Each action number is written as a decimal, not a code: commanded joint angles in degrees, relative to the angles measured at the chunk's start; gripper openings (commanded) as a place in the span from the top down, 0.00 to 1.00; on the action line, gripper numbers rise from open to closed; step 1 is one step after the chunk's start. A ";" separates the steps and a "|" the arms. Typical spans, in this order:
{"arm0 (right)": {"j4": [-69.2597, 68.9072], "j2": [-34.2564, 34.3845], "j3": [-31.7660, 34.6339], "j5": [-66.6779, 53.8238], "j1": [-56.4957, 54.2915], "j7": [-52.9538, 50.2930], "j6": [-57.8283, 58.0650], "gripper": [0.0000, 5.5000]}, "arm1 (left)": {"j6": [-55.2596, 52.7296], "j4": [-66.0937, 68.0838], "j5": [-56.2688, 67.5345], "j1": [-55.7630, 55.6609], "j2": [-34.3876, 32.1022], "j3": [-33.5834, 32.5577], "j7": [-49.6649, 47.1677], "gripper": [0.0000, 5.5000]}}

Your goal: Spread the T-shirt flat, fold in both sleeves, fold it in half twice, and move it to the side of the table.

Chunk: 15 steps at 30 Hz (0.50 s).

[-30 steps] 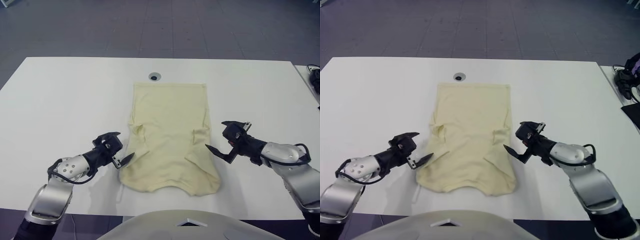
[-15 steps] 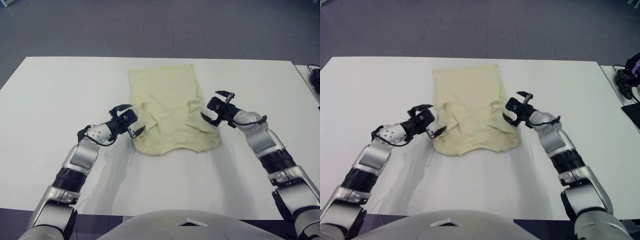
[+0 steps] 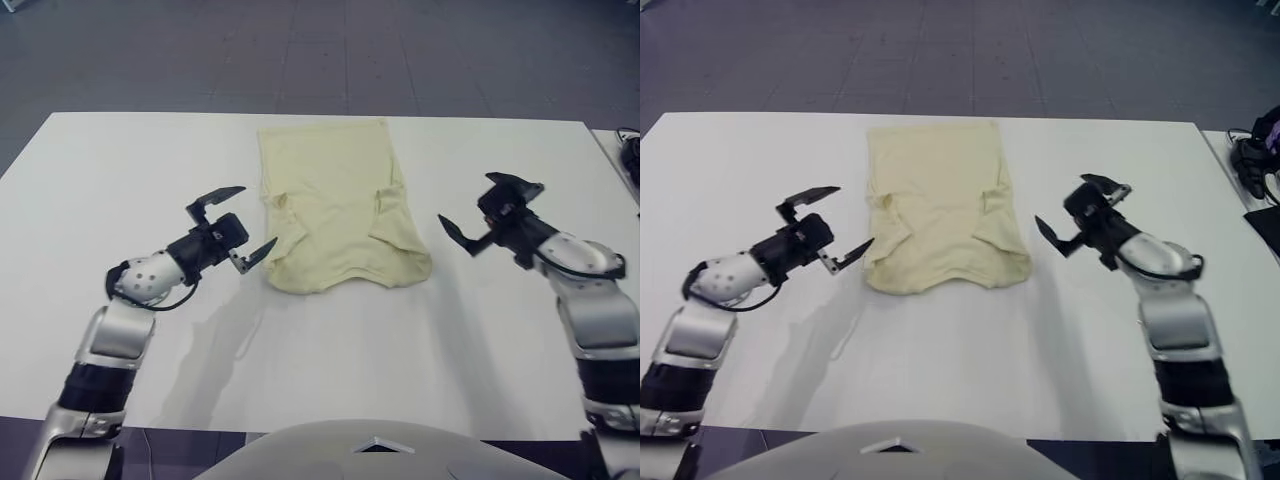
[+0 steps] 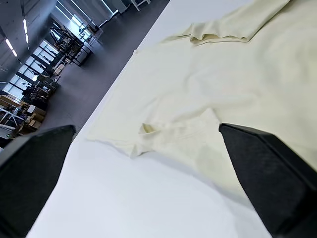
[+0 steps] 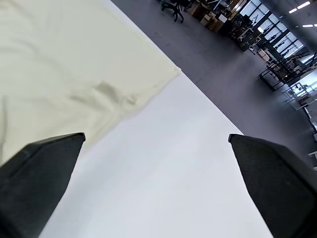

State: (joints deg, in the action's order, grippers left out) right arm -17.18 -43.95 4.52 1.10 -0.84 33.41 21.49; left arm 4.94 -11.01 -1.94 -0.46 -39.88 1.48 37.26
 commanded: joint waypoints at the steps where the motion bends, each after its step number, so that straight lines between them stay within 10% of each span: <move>1: -0.01 -5.79 -0.59 3.92 6.19 3.76 -8.55 0.02 | 4.73 -0.03 -2.27 4.29 -3.25 0.61 2.52 0.02; 15: 10.30 -4.30 -14.71 17.23 2.69 3.73 -24.86 0.02 | 16.61 11.30 -14.88 1.01 -6.69 7.44 3.66 0.02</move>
State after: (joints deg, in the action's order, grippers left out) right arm -10.06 -48.09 -7.02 14.68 3.42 37.07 -1.12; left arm 20.90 -2.56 -13.66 2.67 -46.16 6.92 40.95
